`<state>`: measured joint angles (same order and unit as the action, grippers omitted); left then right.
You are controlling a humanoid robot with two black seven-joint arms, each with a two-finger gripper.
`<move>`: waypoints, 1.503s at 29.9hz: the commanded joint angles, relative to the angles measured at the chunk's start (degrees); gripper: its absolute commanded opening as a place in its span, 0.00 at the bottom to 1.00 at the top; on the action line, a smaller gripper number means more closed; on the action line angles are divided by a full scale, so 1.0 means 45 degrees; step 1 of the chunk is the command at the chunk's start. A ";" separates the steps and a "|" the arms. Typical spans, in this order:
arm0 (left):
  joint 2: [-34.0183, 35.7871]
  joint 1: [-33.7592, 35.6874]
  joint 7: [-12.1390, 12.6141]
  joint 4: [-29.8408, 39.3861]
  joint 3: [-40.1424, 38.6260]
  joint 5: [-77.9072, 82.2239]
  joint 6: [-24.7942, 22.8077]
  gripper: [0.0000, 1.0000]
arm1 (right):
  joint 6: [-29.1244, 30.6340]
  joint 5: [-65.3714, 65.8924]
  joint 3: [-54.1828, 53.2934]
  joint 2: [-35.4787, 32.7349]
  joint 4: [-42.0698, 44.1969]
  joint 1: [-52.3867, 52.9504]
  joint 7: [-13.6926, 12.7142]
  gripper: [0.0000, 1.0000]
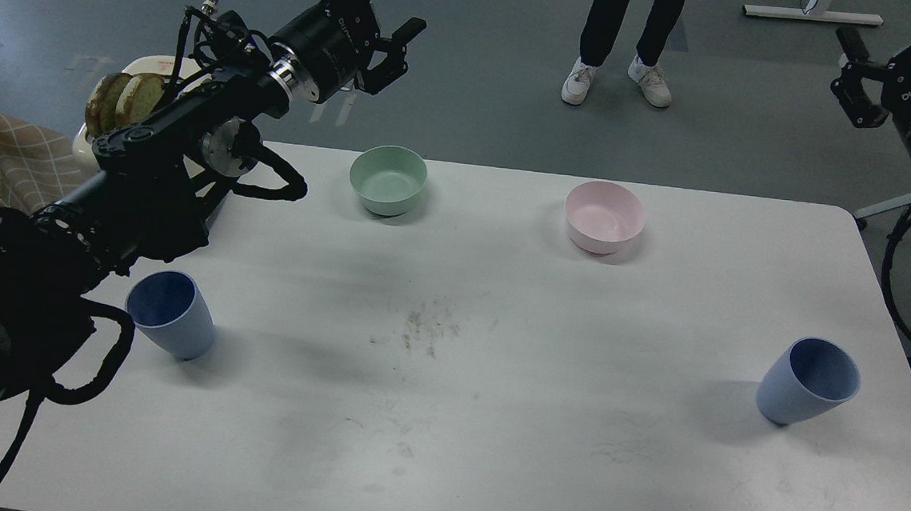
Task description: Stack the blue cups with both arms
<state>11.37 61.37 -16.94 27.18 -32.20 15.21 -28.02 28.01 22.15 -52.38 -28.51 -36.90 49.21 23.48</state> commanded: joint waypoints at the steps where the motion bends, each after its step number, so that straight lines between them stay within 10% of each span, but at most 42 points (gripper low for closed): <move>1: -0.0124 -0.0006 0.0111 -0.0005 -0.0052 -0.0157 0.0005 0.98 | -0.0001 0.0000 -0.0156 0.0143 0.0153 0.0040 -0.0004 1.00; 9: 0.0071 -0.0006 -0.0005 -0.0005 -0.0052 -0.0235 0.0005 0.98 | -0.0001 0.0000 -0.0156 0.0281 0.0408 0.0216 -0.0004 1.00; 17: 0.0109 -0.0453 -0.1977 -0.0142 -0.0835 -0.0842 0.0005 0.98 | -0.0001 0.0000 -0.0137 0.0300 0.0408 0.0392 -0.0043 1.00; 45: 0.0032 -0.0455 -0.1979 -0.0220 -0.0365 -0.0626 0.0005 0.98 | -0.0001 0.0020 0.0352 0.0905 0.0818 0.0646 -0.0180 1.00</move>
<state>11.67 59.16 -26.11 26.19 -33.84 12.36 -28.00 28.00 22.26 -50.82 -24.59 -33.28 52.04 22.62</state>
